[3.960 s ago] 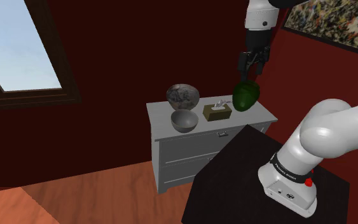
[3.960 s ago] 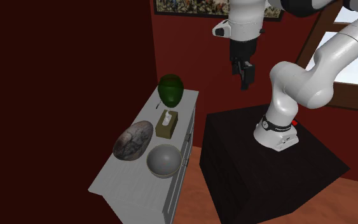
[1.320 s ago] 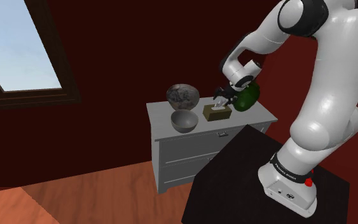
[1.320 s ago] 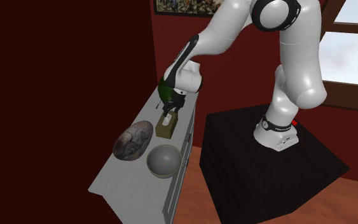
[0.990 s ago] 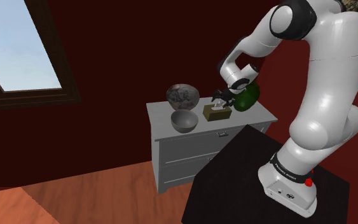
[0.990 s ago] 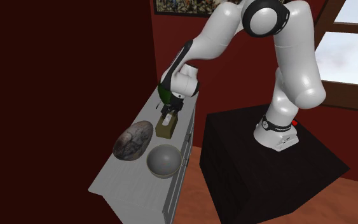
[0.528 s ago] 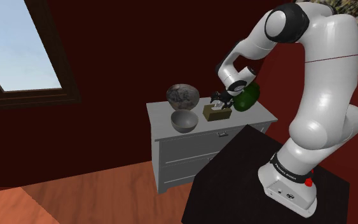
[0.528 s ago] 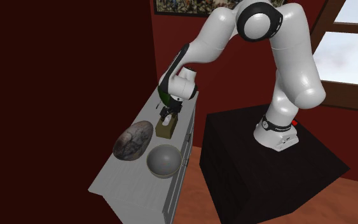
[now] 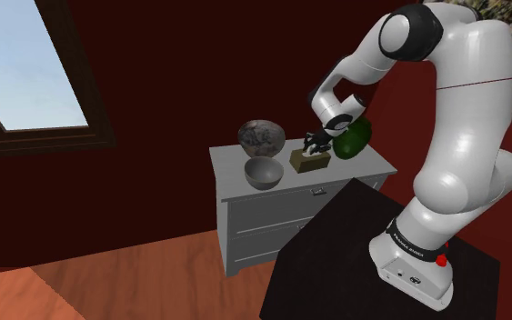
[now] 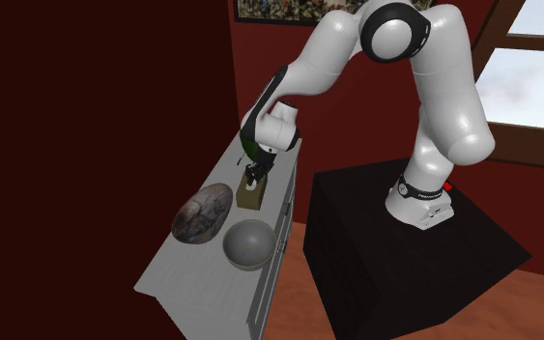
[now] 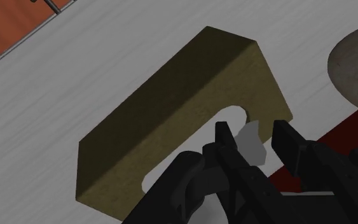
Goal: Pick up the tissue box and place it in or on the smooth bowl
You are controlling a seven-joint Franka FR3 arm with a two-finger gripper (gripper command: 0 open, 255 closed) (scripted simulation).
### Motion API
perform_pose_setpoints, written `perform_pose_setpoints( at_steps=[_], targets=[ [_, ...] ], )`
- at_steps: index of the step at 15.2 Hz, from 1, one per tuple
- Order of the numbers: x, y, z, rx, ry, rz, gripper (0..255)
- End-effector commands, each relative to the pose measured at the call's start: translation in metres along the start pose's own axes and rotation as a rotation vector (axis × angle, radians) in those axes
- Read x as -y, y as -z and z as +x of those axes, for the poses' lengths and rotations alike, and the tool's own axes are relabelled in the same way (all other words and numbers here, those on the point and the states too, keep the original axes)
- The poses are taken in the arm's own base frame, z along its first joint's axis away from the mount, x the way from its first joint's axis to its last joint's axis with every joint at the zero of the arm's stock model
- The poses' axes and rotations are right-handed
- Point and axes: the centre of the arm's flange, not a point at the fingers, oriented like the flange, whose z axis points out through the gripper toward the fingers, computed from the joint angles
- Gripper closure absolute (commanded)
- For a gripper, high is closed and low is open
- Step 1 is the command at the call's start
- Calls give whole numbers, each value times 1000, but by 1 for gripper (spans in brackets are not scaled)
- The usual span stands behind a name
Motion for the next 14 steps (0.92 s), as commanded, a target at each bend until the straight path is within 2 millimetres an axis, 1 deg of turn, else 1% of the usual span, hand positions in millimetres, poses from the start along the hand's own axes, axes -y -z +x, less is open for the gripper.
perform_pose_setpoints(
  at_steps=[1,5,14],
  targets=[
    [-5,0,-1,2,-4,-7,255],
    [-4,-1,-1,2,-4,-7,255],
    [14,42,7,2,-4,-7,255]
  ],
)
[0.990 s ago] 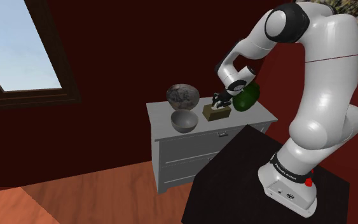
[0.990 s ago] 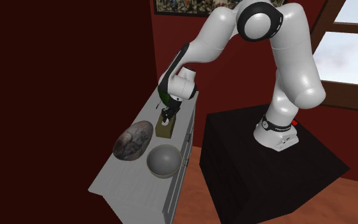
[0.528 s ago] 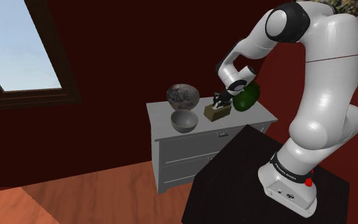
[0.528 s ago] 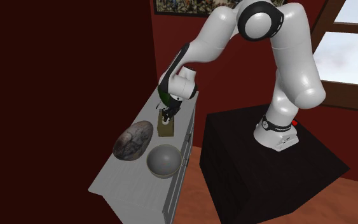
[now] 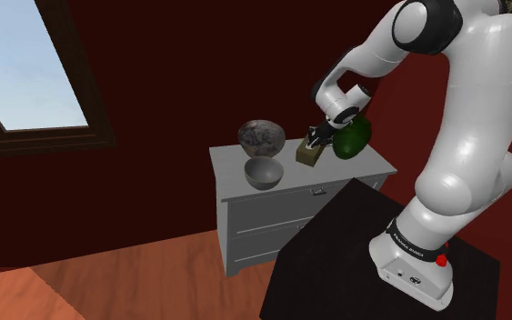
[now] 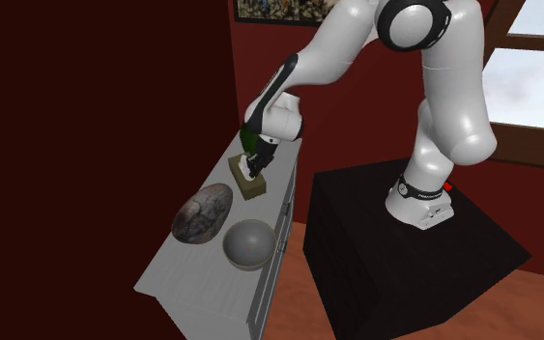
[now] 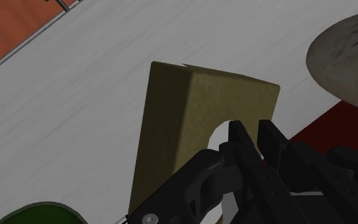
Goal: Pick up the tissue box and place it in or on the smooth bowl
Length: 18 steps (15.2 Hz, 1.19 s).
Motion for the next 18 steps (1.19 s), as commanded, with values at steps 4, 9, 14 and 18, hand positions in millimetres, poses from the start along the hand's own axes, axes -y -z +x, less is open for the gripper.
perform_pose_setpoints(
  at_steps=[4,9,14,18],
  targets=[
    [10,24,4,0,0,0,255],
    [20,48,9,0,0,0,255],
    [29,72,13,0,0,0,255],
    [37,92,16,0,0,0,255]
  ],
)
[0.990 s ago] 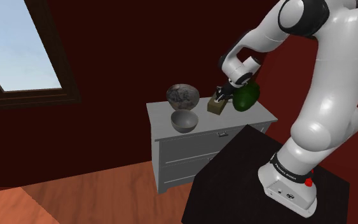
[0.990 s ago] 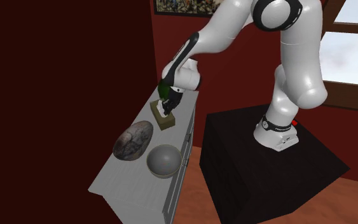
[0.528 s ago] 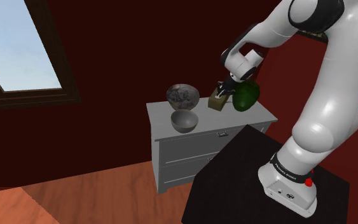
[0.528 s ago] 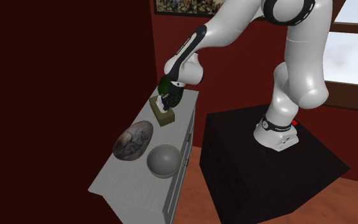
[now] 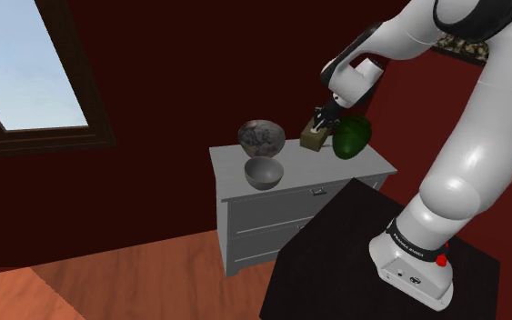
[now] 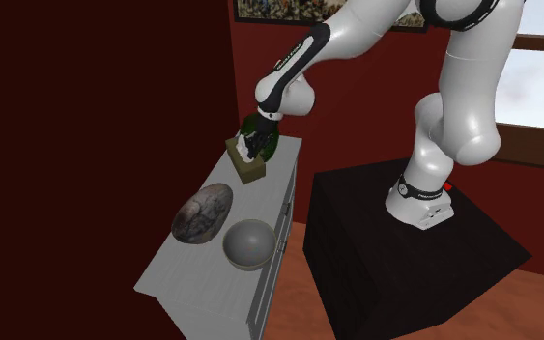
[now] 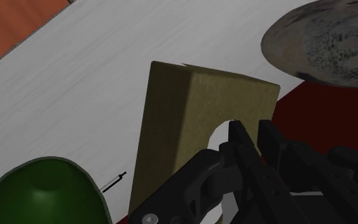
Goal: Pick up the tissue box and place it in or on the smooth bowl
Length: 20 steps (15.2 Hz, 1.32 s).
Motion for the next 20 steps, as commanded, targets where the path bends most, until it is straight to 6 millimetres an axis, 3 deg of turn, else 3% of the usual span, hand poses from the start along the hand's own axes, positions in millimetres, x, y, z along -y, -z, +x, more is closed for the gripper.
perform_pose_setpoints(
  at_steps=[1,6,20],
  targets=[
    [5,10,0,0,0,-1,255],
    [14,32,4,0,0,-1,255],
    [144,35,-127,0,0,-1,255]
  ],
)
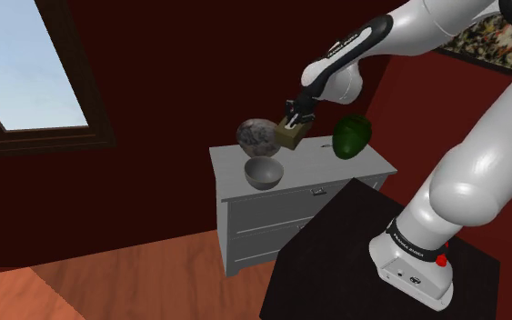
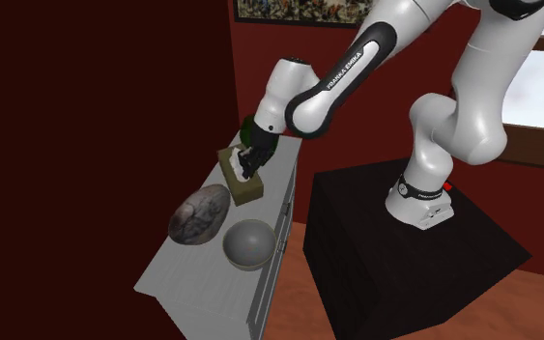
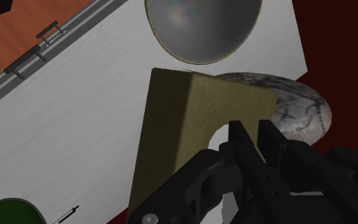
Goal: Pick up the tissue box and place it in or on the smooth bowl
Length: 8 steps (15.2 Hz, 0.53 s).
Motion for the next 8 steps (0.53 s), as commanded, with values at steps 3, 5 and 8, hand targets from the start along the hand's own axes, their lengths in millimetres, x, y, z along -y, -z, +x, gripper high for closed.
perform_pose_setpoints(
  at_steps=[3,5,8],
  targets=[
    [37,2,-39,-1,-2,0,255],
    [56,3,-58,-1,-2,0,255],
    [84,4,-86,-1,-2,0,255]
  ],
)
